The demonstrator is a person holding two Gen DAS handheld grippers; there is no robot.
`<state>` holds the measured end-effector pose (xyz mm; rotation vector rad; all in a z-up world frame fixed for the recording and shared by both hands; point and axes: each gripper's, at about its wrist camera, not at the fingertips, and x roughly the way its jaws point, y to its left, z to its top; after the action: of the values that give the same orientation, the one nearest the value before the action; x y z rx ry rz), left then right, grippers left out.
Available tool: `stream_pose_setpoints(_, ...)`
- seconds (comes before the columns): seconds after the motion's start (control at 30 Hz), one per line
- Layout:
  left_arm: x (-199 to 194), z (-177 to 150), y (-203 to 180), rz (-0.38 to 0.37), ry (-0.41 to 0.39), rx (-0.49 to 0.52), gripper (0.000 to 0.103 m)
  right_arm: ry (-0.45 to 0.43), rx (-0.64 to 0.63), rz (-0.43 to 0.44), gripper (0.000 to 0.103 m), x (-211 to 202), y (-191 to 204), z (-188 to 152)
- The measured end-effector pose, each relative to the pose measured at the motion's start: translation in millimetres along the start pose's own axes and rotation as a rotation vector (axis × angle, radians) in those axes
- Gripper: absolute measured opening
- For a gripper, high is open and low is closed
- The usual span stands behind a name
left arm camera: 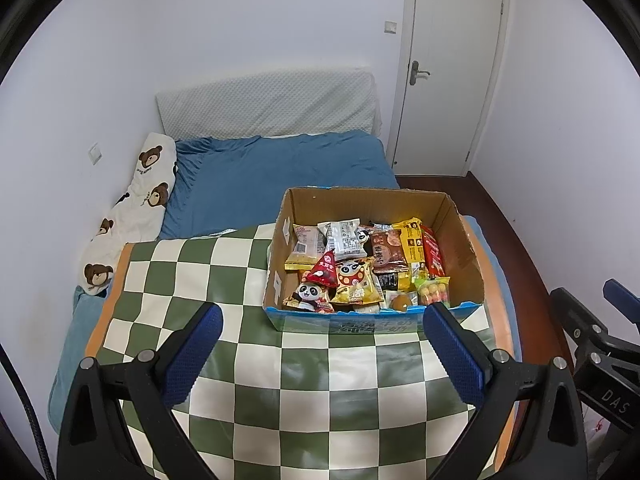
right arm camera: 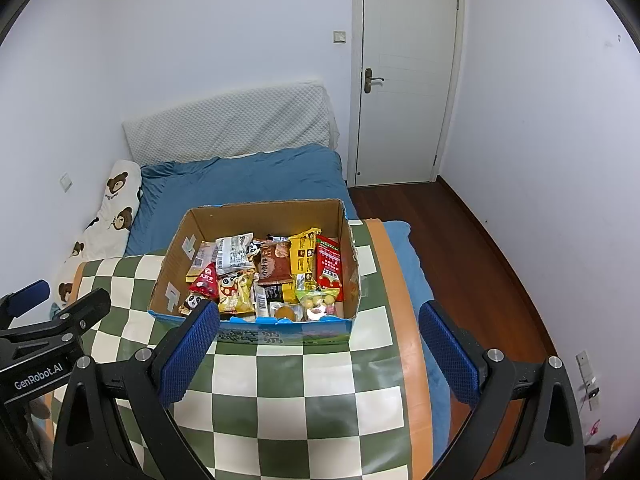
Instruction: Organize snacks
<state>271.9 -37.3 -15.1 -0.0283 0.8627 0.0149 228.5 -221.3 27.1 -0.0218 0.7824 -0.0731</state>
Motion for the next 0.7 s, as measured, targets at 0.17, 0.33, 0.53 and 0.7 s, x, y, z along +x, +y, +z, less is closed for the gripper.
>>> stream_pose_setpoints(0.17,-1.3,-0.1,-0.5,-0.001,-0.001,-0.002,0.103,0.002,0.000,0.006,0.102,-0.7,-0.2,-0.5)
stream_pose_setpoints(0.33,-1.3,-0.4,-0.1,-0.001,0.000,-0.003,0.103,0.002,-0.002,0.006,0.102,-0.8,0.4,0.3)
stream_pose_setpoints(0.53,-2.4,-0.5,-0.7,-0.001,-0.002,-0.005,0.103,0.000,-0.003,0.003,0.102,-0.9,-1.2,-0.4)
stream_pose_setpoints(0.7,-3.7,-0.7,-1.5,-0.005,-0.003,-0.002,0.103,0.001,-0.004,0.003,0.102,-1.0,-2.3,-0.9)
